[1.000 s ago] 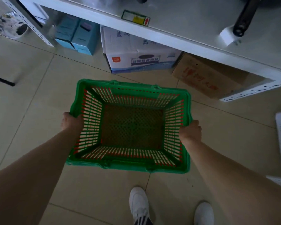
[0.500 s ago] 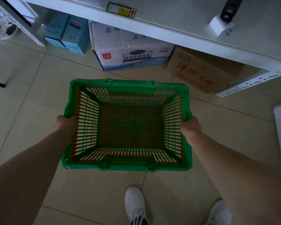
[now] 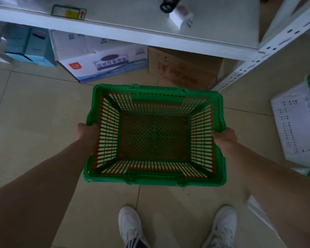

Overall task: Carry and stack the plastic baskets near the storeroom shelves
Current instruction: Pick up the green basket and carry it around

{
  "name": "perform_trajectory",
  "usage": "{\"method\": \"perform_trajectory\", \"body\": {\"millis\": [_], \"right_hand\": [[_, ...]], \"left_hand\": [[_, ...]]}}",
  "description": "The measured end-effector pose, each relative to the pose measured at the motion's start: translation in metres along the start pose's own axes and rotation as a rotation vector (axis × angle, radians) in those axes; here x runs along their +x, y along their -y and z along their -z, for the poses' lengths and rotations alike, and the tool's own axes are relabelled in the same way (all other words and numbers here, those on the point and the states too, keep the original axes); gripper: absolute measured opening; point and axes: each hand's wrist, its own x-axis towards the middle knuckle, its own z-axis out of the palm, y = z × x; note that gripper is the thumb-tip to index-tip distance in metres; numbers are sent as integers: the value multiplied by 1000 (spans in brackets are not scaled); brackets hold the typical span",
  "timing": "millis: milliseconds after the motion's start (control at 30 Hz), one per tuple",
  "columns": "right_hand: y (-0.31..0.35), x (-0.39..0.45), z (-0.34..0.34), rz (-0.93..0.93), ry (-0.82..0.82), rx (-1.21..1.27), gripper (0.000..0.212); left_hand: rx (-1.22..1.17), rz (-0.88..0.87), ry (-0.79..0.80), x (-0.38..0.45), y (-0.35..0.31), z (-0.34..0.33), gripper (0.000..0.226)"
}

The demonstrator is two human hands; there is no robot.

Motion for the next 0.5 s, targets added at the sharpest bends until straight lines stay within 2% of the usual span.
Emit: {"method": "perform_trajectory", "body": {"millis": [233,367,500], "right_hand": [[-28,48,57,-38,-12,55,22],[-45,74,84,-59,5,86,34],[-60,95,105,-77,26,140,33]], "left_hand": [[49,-95,34,-38,-30,-63,42],[99,-147,15,-55,-40,-96,40],[176,-191,-25,-73,-48,-125,41]]}}
